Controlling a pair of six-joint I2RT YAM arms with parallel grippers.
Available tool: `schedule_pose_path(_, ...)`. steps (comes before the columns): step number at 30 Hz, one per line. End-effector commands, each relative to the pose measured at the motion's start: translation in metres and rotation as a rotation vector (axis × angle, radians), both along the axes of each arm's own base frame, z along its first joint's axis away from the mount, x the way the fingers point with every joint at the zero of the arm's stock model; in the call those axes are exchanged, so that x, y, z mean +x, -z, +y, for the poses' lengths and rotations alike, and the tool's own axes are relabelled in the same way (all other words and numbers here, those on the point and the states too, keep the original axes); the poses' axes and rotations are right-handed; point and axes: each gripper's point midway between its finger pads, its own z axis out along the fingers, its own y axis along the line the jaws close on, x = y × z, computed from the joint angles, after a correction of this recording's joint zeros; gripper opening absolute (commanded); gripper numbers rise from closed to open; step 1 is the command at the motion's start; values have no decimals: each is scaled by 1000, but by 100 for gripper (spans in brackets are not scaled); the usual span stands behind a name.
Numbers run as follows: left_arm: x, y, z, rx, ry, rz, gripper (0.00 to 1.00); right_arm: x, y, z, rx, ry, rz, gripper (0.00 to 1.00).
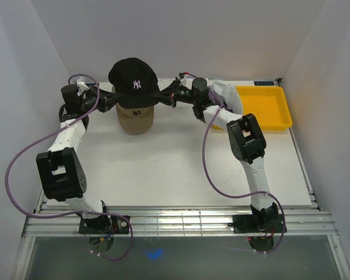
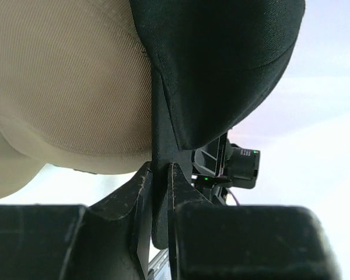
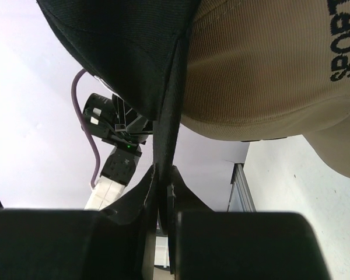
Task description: Stack the hats
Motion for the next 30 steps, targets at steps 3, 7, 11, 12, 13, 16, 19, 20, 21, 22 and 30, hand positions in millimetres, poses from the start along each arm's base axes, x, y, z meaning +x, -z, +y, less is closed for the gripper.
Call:
schedule_pose_path(3,-27,-28,-20,52,89,-82,0,-52,4,26,-58,-137,-96,8)
schedule_pose_path(7,-31,-17,-18,60,79,-40,0,-56,11,25,-69,-139,-89,8)
schedule_pose_path(11,-32,-8,-17,74,70,-7,0,-61,20,26,-80,-144,-81,8)
schedule_pose_path(12,-33,-6,-16,77,64,8,0,-64,21,28,-80,-149,-80,8)
schedule_pose_path(13,-33,-3,-15,80,60,16,0,-64,24,27,-83,-146,-76,8)
schedule_pose_path(16,-35,3,-14,93,54,31,0,-67,30,29,-91,-150,-71,8)
schedule_pose_path(19,-35,11,-13,100,50,55,0,-69,37,29,-99,-148,-57,8)
schedule_pose_path(20,-36,14,-12,105,49,63,0,-69,39,28,-100,-148,-56,8)
schedule_pose_path(21,-35,17,-11,111,43,69,0,-69,41,28,-102,-150,-54,8)
schedule_pose_path(22,-36,21,-11,113,42,79,0,-69,43,28,-104,-148,-51,8)
schedule_pose_path(30,-42,52,-7,138,27,151,0,-72,61,27,-124,-149,-24,8)
